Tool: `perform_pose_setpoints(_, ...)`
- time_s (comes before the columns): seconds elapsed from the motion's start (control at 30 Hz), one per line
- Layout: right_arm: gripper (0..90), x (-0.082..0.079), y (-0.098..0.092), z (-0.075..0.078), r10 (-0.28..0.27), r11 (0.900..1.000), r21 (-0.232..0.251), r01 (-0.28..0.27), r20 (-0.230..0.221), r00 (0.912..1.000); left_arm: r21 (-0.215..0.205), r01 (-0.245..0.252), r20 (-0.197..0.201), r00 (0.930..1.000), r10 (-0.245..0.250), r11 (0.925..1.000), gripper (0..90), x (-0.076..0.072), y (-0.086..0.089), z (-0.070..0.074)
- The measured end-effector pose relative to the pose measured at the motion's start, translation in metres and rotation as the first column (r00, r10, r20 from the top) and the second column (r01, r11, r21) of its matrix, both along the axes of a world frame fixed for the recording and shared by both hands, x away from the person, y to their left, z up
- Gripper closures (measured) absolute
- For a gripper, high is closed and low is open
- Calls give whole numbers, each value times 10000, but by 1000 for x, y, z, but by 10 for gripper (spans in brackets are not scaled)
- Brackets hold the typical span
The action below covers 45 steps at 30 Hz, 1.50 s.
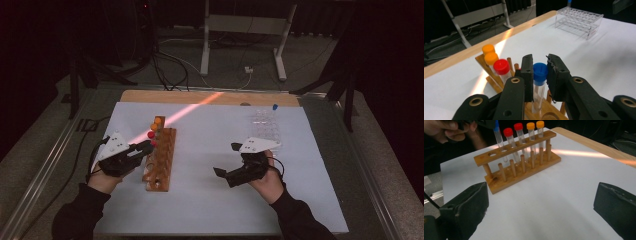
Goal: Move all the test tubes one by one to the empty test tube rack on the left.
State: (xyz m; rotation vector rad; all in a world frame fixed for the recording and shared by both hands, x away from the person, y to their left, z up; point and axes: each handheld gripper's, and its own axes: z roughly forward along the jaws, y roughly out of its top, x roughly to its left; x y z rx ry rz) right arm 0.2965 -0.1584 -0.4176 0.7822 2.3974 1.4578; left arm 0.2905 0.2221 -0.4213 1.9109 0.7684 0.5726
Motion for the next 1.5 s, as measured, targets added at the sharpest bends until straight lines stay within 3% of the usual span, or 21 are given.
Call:
perform_pose_setpoints(0.23, 0, -1, 0, 0, 76, 10000, 15, -76, -36, 10000, -138, -34, -201, 9998, 32, 9999, 770, 0, 3, -9)
perform_pose_setpoints(0.67, 0, 0, -1, 0, 58, 10000, 7, -58, -7, 10000, 208, -19, -659, 9978, 32, 9998, 768, 3, 2, -20)
perform_pose_setpoints(0.87, 0, -1, -2, 1, 39, 10000, 40, -39, 1, 10000, 106, 234, -752, 9969, -225, 9997, 746, 4, 1, -22)
perform_pose_setpoints(1.03, 0, 0, -5, 4, -33, 10000, 86, 32, 76, 10000, -495, 651, -740, 9949, -686, 9967, 572, 0, 0, -17)
perform_pose_setpoints(1.13, 0, 2, -9, 8, -165, 9998, 139, 162, 171, 9997, -661, 857, -629, 9940, -899, 9941, 421, -3, -4, -13)
perform_pose_setpoints(1.3, 0, 9, -23, 17, -607, 9977, 318, 594, 411, 9973, -862, 1174, -454, 9915, -1216, 9893, 255, -9, -10, -7)
perform_pose_setpoints(1.5, 0, 22, -47, 25, -1370, 9898, 510, 1333, 773, 9876, -1366, 1219, -340, 9912, -1276, 9831, 144, -11, -14, -1)
